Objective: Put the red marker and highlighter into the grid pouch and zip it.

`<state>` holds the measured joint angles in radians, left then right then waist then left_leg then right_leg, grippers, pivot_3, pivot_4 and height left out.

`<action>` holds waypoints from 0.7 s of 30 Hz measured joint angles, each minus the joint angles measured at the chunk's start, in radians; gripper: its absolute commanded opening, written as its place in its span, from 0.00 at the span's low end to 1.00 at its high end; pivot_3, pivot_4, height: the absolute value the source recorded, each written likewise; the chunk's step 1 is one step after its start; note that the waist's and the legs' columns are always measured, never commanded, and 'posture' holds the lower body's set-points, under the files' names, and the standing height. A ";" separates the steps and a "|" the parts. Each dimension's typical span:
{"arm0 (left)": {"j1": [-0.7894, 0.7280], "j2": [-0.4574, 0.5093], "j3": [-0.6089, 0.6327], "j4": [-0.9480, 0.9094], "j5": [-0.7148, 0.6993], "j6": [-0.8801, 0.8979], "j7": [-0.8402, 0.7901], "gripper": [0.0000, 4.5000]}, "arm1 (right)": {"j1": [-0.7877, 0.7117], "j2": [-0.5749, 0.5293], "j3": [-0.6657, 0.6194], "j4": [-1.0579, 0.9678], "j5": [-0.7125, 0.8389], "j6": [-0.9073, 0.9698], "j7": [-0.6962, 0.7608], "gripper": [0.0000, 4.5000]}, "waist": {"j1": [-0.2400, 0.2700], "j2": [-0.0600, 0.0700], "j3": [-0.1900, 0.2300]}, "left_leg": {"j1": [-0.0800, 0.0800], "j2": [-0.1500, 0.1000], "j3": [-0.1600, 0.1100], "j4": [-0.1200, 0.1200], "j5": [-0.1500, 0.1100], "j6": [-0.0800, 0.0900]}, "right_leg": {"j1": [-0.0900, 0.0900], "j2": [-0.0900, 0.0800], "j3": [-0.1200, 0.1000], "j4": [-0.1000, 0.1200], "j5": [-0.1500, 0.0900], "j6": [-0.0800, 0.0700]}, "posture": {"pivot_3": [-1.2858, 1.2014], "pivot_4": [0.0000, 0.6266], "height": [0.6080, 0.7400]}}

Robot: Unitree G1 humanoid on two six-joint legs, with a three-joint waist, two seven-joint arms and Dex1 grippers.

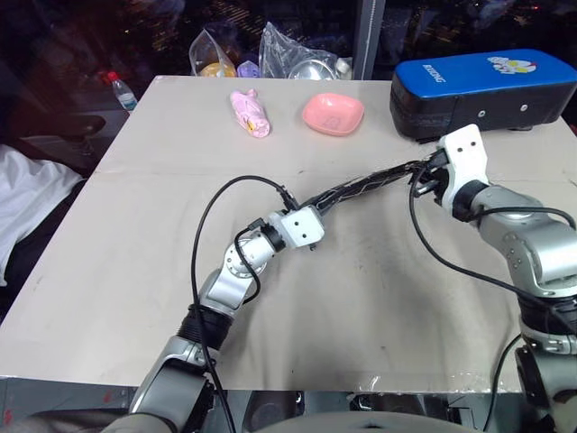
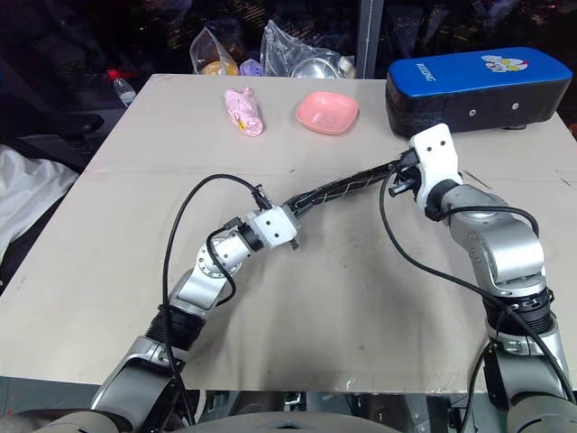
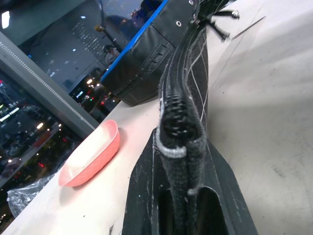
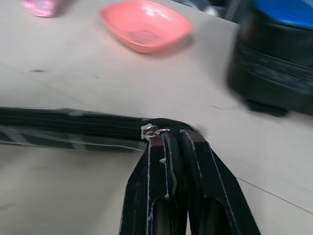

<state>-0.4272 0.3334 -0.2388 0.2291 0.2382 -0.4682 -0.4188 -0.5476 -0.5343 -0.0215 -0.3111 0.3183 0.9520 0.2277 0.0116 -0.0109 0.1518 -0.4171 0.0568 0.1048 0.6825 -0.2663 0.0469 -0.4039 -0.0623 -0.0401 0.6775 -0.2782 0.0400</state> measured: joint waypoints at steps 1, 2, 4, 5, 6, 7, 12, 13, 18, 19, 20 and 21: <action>0.000 0.000 -0.001 0.000 0.004 0.000 0.001 0.00 | 0.000 0.000 0.000 0.009 -0.002 -0.001 -0.004 0.02 | 0.000 0.000 0.000 | 0.000 0.000 0.000 0.000 0.000 0.000 | 0.000 0.000 0.000 0.000 0.000 0.000 | 0.52 0.24 1.00; 0.000 0.000 -0.004 0.000 0.005 0.000 0.001 0.00 | 0.000 0.000 0.000 0.013 -0.002 -0.003 -0.007 0.02 | 0.000 0.000 0.000 | 0.000 0.000 0.000 0.000 0.000 0.000 | 0.000 0.000 0.000 0.000 0.000 0.000 | 0.52 0.24 1.00; 0.000 -0.001 -0.007 0.000 0.008 0.000 0.003 0.00 | 0.000 0.000 0.000 0.022 -0.005 -0.012 -0.012 0.02 | 0.000 0.000 0.000 | 0.000 0.000 0.000 0.000 0.000 0.000 | 0.000 0.000 0.000 0.000 0.000 0.000 | 0.52 0.24 1.00; 0.000 -0.001 -0.007 0.000 0.011 0.000 0.006 0.00 | 0.000 0.000 0.000 0.024 -0.005 -0.016 -0.012 0.02 | 0.000 0.000 0.000 | 0.000 0.000 0.000 0.000 0.000 0.000 | 0.000 0.000 0.000 0.000 0.000 0.000 | 0.52 0.24 1.00; 0.000 -0.001 -0.007 0.000 0.011 0.000 0.008 0.00 | 0.000 0.001 0.000 0.024 -0.004 -0.018 -0.011 0.02 | 0.000 0.000 0.000 | 0.000 0.000 0.000 0.000 0.000 0.000 | 0.000 0.000 0.000 0.000 0.000 0.000 | 0.52 0.24 1.00; 0.000 -0.001 -0.007 0.000 0.011 0.000 0.008 0.07 | 0.001 0.000 0.000 0.024 -0.003 -0.018 -0.009 0.07 | 0.000 0.000 0.000 | 0.000 0.000 0.000 0.000 0.000 0.000 | 0.000 0.000 0.000 0.000 0.000 0.000 | 0.52 0.24 1.00; 0.031 0.052 0.000 0.013 -0.022 0.011 -0.038 0.52 | 0.062 -0.085 -0.006 0.024 -0.013 -0.071 0.076 0.53 | 0.001 0.000 0.000 | 0.000 0.000 0.000 0.000 0.000 0.000 | 0.000 0.000 0.000 -0.001 0.000 0.000 | 0.52 0.24 1.00; 0.033 0.061 0.005 0.025 -0.013 0.015 -0.030 0.64 | 0.079 -0.093 -0.011 0.028 -0.021 -0.096 0.091 0.64 | 0.000 0.000 0.000 | 0.000 0.000 0.000 0.000 0.000 0.000 | 0.000 0.000 0.000 -0.001 0.000 0.000 | 0.52 0.24 1.00; 0.075 0.071 0.031 -0.001 -0.039 0.041 -0.031 0.99 | 0.122 -0.144 -0.019 0.105 -0.039 -0.234 0.196 0.99 | -0.002 0.000 0.000 | 0.000 0.000 0.000 0.000 0.000 0.000 | 0.000 0.000 0.001 -0.001 0.000 0.000 | 0.52 0.24 1.00; 0.120 0.081 0.044 -0.036 -0.080 0.056 -0.055 0.99 | 0.146 -0.166 -0.032 0.132 -0.035 -0.284 0.245 0.99 | -0.003 0.000 0.000 | 0.000 0.000 0.001 -0.001 0.000 0.000 | 0.000 0.000 0.001 -0.002 0.000 0.000 | 0.52 0.24 1.00; 0.152 0.090 0.049 -0.052 -0.106 0.070 -0.071 0.99 | 0.162 -0.177 -0.041 0.153 -0.035 -0.316 0.275 0.99 | -0.004 0.000 0.000 | 0.000 0.001 0.001 -0.002 0.000 0.000 | 0.000 0.000 0.001 -0.003 0.000 0.000 | 0.52 0.24 1.00; 0.189 0.101 0.056 -0.070 -0.135 0.091 -0.091 0.99 | 0.180 -0.184 -0.055 0.182 -0.033 -0.364 0.310 0.99 | -0.005 0.000 0.000 | 0.000 0.001 0.001 -0.003 0.000 0.000 | 0.000 0.000 0.001 -0.004 0.000 0.000 | 0.52 0.24 1.00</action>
<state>-0.2377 0.4343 -0.1823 0.1593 0.1035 -0.3773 -0.5099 -0.3671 -0.7183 -0.0761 -0.1291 0.2850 0.5880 0.5378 0.0068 -0.0109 0.1518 -0.4167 0.0575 0.1055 0.6795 -0.2663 0.0467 -0.4040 -0.0622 -0.0392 0.6738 -0.2785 0.0404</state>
